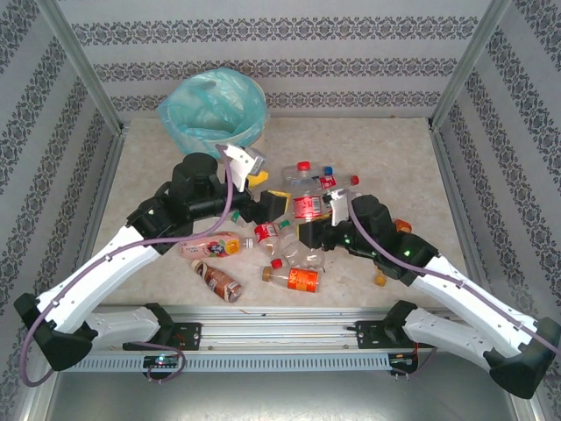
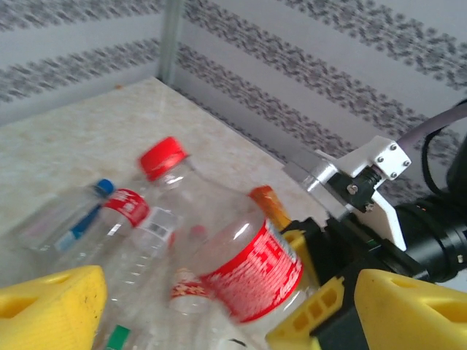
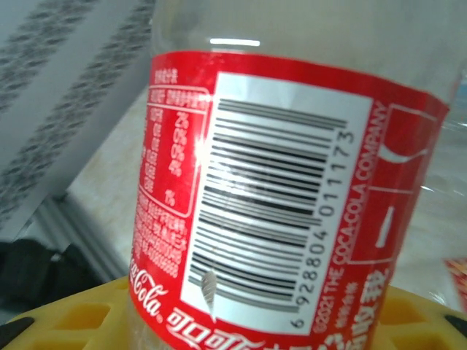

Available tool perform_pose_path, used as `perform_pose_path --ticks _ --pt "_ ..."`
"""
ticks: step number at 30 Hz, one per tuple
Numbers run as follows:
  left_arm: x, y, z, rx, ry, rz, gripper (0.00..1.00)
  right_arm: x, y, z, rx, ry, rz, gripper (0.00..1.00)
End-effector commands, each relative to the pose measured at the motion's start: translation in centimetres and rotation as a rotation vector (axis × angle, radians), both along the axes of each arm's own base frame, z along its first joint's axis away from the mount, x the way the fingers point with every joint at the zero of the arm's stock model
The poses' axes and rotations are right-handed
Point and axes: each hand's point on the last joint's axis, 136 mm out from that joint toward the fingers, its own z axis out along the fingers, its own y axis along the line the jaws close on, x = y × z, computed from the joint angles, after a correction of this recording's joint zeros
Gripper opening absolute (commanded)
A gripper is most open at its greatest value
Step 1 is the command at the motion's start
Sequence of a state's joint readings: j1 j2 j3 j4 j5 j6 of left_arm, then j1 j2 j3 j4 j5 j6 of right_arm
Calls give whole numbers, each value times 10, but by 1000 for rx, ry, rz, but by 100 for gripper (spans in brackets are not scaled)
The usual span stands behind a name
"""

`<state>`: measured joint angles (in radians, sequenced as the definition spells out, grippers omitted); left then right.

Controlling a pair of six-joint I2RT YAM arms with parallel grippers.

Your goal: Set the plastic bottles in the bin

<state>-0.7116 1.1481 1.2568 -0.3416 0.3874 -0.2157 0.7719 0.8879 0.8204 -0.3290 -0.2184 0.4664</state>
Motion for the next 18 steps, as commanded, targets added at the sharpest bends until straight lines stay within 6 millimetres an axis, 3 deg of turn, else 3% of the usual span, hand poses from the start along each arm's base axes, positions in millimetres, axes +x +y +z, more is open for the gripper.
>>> perform_pose_path --ticks 1,11,18 --pt "-15 -2 12 -90 84 -91 85 -20 32 25 65 -120 209 42" --pt "10 33 4 -290 249 2 75 -31 49 32 85 -184 267 37" --pt "7 27 8 -345 275 -58 66 -38 61 37 102 -188 327 36"
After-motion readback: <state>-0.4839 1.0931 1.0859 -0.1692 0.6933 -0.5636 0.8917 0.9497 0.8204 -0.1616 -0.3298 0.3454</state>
